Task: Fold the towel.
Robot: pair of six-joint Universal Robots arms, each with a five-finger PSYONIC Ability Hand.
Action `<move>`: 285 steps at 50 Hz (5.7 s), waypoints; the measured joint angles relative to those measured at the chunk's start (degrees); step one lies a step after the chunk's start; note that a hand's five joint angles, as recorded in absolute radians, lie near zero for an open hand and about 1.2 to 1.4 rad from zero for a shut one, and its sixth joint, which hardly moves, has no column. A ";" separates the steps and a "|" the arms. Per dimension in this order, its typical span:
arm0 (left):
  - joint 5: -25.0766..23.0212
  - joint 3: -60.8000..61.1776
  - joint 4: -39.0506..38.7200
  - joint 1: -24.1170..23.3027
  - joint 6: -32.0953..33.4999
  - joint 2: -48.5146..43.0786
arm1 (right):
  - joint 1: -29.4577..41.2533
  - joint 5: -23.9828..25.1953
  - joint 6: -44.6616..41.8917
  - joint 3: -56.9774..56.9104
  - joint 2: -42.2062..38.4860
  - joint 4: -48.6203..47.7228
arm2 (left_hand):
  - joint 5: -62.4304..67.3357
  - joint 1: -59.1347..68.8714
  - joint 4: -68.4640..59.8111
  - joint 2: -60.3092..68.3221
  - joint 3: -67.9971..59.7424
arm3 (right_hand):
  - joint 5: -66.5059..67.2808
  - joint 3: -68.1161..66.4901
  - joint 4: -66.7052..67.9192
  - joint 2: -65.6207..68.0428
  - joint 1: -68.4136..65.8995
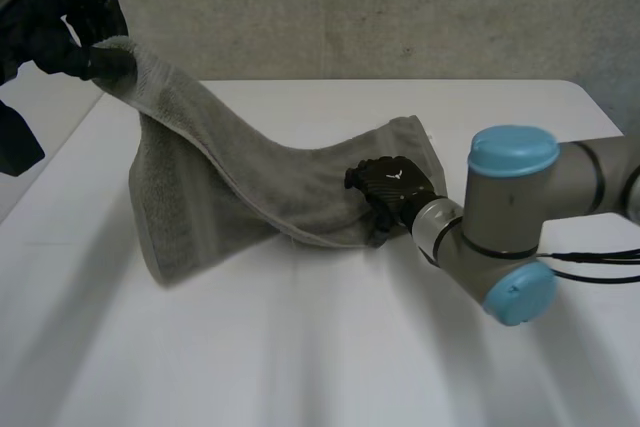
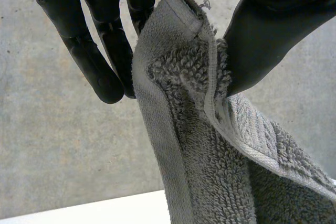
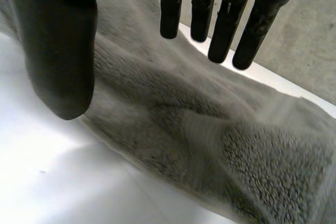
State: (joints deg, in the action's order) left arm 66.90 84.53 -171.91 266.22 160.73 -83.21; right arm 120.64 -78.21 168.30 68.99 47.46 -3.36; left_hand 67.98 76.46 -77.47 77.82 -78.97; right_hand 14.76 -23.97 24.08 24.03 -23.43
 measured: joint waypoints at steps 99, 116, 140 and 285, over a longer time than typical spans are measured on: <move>-0.47 2.96 -0.46 9.33 -1.91 -2.32 | 1.13 0.18 4.03 -10.06 7.94 0.86 | 0.00 0.00 0.00 0.00 0.00 | 51.63 -52.23 52.31 50.64 -52.21; -0.29 17.77 -0.83 6.06 22.88 -12.92 | -8.79 12.21 -23.37 -16.13 9.82 48.31 | 0.00 0.00 0.00 0.00 -0.02 | 51.64 -52.25 52.31 50.64 -52.29; 14.84 -29.69 -7.74 -6.84 13.98 -24.61 | -8.06 4.80 -14.48 -23.13 18.17 -17.95 | 0.01 0.00 -0.44 0.16 -0.11 | 51.63 -52.50 52.32 50.98 -52.38; -8.26 18.23 -13.19 5.97 55.32 -33.93 | -7.49 12.82 -25.74 12.19 7.29 11.09 | -27.63 -26.03 27.06 -27.18 28.45 | 51.86 -52.53 52.32 51.49 -52.40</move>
State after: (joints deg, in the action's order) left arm 58.64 102.76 -185.10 272.19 216.05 -117.13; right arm 113.15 -65.39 142.56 81.18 54.76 7.73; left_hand 40.35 50.43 -50.41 50.64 -50.52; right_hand 66.62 -76.50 76.40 75.52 -75.83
